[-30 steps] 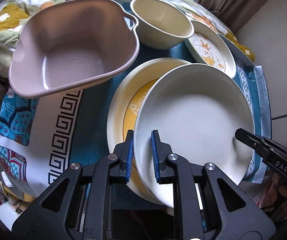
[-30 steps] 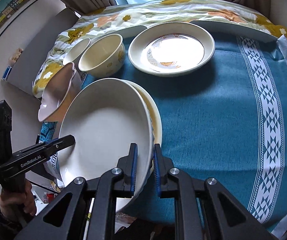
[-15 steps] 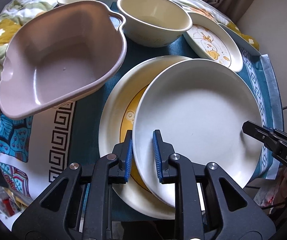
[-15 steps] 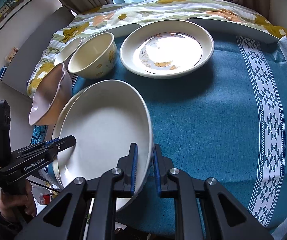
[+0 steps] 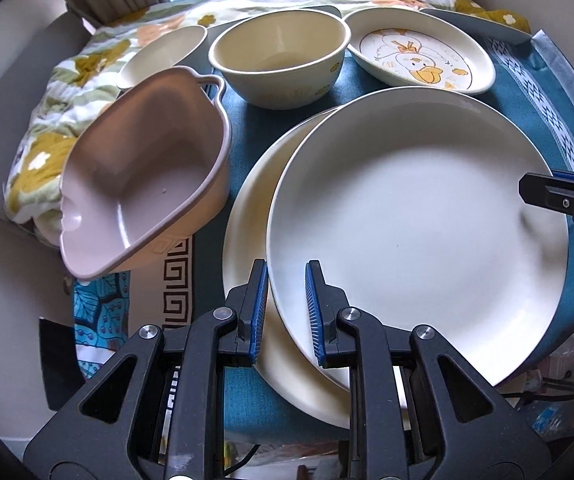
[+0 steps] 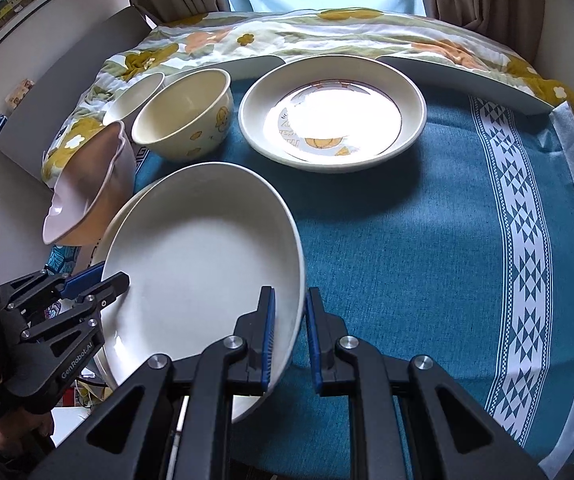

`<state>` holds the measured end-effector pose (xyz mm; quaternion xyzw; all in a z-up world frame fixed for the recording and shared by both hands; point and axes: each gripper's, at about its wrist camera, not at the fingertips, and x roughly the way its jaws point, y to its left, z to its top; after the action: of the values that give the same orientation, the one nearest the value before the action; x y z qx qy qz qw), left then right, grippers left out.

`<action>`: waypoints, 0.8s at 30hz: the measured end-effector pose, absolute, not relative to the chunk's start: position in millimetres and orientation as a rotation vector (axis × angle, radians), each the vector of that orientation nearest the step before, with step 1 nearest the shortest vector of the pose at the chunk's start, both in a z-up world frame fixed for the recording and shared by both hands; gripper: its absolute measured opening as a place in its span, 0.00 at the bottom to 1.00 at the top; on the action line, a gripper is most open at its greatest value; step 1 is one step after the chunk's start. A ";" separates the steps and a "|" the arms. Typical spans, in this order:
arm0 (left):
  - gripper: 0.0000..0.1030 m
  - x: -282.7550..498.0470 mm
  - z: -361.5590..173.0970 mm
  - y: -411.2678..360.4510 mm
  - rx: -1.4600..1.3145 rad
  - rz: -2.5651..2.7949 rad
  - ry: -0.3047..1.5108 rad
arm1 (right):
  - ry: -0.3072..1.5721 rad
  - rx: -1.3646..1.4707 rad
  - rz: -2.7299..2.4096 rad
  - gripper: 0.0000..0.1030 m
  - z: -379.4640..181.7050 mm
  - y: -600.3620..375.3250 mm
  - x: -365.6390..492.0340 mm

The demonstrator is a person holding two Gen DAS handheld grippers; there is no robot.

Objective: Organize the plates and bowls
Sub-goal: 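Lower the white plate into the yellow bowl and open right gripper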

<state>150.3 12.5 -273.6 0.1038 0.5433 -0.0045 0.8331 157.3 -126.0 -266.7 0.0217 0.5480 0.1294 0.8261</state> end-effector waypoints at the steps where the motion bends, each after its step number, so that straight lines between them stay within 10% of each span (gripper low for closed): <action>1: 0.16 149.0 -273.4 11.9 0.239 0.000 1.149 | 1.161 0.036 0.277 0.14 -266.4 -123.5 157.9; 24: 0.17 145.3 -255.5 21.6 0.246 -0.009 1.104 | 1.146 0.018 0.269 0.14 -261.6 -116.0 153.9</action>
<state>145.3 21.6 -255.5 0.1167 0.5231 -0.0041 0.8442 153.9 -116.0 -261.6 0.0085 0.5403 0.1270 0.8318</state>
